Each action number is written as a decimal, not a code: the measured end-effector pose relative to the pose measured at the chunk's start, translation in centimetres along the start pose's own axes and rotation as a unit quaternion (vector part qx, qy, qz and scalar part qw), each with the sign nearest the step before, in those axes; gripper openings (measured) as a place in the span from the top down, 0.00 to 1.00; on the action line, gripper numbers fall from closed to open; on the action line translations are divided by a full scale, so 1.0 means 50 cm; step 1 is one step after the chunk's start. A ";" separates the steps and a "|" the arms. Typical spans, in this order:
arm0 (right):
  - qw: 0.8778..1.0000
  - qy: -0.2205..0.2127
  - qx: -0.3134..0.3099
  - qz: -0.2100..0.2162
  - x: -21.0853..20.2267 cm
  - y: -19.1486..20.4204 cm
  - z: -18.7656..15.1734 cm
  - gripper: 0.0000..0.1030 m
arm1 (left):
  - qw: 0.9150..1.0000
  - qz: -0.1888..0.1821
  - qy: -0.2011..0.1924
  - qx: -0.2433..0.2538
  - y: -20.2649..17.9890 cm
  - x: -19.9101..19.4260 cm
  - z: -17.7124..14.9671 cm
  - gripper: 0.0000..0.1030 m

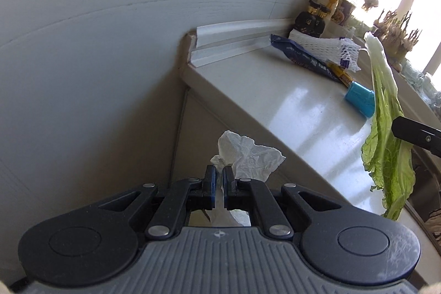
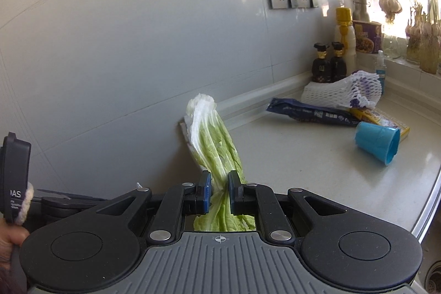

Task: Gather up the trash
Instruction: 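Lift the tissue and cabbage leaf and carry both down to the bin, then open left gripper over the bin while right gripper releases the cabbage leaf, then raise both tools from the bin back toward the countertop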

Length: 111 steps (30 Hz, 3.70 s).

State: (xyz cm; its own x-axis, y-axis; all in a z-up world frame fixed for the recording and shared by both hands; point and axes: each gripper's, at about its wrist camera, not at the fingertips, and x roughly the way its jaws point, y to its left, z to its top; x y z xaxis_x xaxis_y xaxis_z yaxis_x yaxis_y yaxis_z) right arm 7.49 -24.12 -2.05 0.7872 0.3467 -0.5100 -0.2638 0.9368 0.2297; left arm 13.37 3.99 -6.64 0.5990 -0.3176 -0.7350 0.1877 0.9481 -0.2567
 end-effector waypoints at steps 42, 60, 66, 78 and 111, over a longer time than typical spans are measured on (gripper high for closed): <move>0.939 0.339 -0.056 0.024 0.499 0.086 -0.362 0.89 | 0.966 0.123 0.186 -0.132 0.206 0.245 -0.245 0.95; 0.926 0.370 -0.069 0.002 0.533 0.098 -0.390 0.64 | 0.959 0.140 0.214 -0.120 0.178 0.292 -0.233 0.65; 0.928 0.366 -0.075 0.005 0.518 0.110 -0.388 0.56 | 0.957 0.147 0.215 -0.127 0.177 0.286 -0.235 0.62; 0.931 0.358 -0.069 0.017 0.496 0.093 -0.377 0.41 | 0.956 0.155 0.210 -0.137 0.185 0.252 -0.236 0.41; 0.978 0.169 -0.114 0.043 0.201 0.055 -0.168 0.07 | 0.970 0.152 0.148 -0.115 0.084 0.125 -0.094 0.01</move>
State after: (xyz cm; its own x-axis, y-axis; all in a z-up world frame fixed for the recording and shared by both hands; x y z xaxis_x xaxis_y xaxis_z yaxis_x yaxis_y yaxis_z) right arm 10.03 -17.67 -13.50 0.5372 0.3839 -0.7510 -0.4681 0.8764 0.1131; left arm 14.24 5.90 -15.28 0.3422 -0.0463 -0.9385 -0.1629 0.9807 -0.1078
